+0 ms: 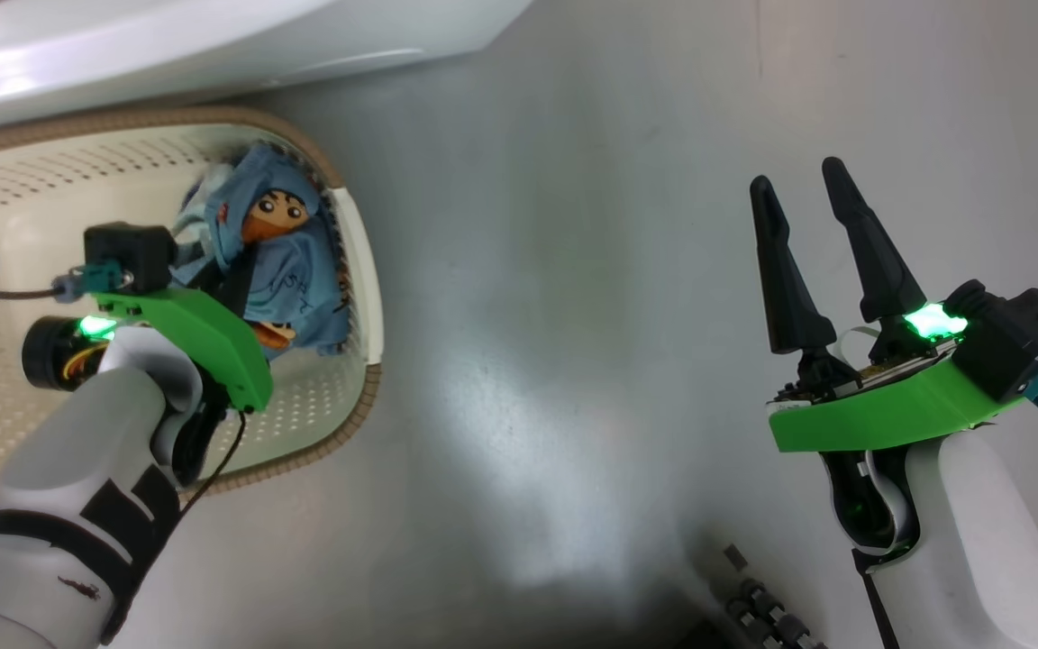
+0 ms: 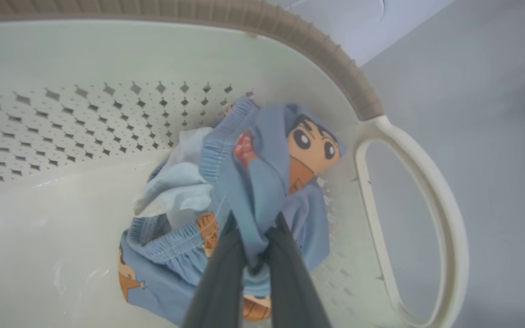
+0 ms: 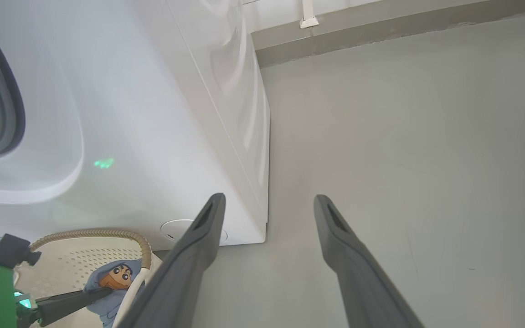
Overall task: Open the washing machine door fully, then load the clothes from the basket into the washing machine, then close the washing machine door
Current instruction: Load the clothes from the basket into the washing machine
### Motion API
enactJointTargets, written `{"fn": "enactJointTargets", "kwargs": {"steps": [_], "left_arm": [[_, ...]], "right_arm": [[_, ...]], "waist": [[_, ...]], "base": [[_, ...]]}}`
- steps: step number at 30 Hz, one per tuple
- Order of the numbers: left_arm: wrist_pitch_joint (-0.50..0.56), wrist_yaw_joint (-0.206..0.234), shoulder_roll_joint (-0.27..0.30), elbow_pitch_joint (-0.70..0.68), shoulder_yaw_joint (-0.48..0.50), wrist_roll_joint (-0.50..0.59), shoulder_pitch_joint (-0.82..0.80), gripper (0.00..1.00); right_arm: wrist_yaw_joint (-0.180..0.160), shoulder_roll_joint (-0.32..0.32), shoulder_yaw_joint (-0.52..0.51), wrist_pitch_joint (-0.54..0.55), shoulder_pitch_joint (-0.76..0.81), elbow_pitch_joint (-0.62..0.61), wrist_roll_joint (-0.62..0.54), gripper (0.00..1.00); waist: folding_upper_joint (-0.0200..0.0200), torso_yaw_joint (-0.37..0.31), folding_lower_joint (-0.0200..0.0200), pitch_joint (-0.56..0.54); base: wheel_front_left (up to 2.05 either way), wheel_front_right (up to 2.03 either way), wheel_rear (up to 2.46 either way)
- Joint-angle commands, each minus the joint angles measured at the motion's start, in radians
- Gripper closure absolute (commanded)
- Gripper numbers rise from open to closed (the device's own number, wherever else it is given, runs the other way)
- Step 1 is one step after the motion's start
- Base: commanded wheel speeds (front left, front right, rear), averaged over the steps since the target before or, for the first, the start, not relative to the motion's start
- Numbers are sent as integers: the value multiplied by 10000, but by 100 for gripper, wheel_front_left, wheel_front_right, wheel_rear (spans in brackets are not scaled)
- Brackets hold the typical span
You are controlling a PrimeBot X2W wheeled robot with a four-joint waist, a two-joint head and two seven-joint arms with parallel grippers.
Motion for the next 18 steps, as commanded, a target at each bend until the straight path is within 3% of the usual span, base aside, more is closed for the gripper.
{"fn": "enactJointTargets", "kwargs": {"steps": [1, 10, 18], "left_arm": [[-63, -25, 249, -129, 287, -67, 58, 100], [-63, -25, 282, -835, 2157, 688, 1371, 100], [-63, -25, 64, -1838, 4690, 2279, 2848, 100]], "right_arm": [[16, -38, 208, -48, 410, -205, -106, 0], [16, -335, 352, -48, 588, 141, -10, 0], [16, -685, 331, -48, 1067, 525, 145, 0]], "waist": [[0, 244, -1, -258], [0, 923, -1, -1629], [0, 1657, -1, -3016]], "base": [[0, 0, 0], [0, 0, 0], [0, 0, 0]]}}
